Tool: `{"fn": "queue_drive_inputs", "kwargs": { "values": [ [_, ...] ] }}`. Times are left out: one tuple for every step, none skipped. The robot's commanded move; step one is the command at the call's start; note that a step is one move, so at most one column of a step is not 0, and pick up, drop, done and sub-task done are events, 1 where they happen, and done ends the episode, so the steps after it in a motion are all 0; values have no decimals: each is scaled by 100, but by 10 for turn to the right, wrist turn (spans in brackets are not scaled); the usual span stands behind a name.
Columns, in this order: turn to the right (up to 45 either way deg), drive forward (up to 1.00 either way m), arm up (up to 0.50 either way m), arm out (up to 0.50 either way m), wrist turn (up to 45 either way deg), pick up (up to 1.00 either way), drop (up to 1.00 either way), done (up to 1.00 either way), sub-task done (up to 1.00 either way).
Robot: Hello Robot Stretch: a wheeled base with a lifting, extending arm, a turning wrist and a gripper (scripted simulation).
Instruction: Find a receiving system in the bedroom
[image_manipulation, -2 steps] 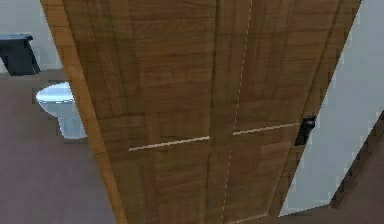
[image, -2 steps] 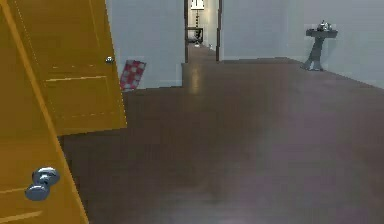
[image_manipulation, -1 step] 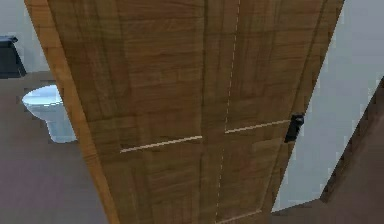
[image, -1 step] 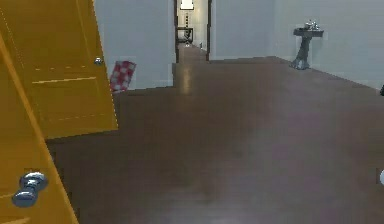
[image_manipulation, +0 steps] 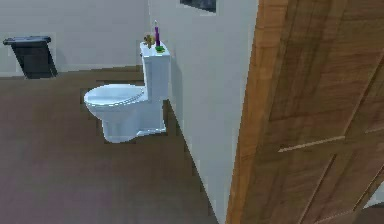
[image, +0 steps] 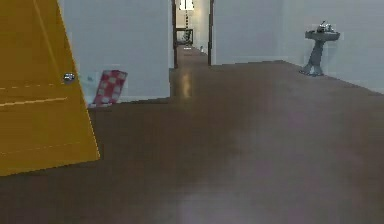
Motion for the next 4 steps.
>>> {"fn": "queue_drive_inputs", "kwargs": {
  "values": [
    [90,0,0,0,0,0,0,0,0],
    [0,10,0,0,0,0,0,0,0],
    [330,0,0,0,0,0,0,0,0],
    [0,10,0,0,0,0,0,0,0]
  ]
}}
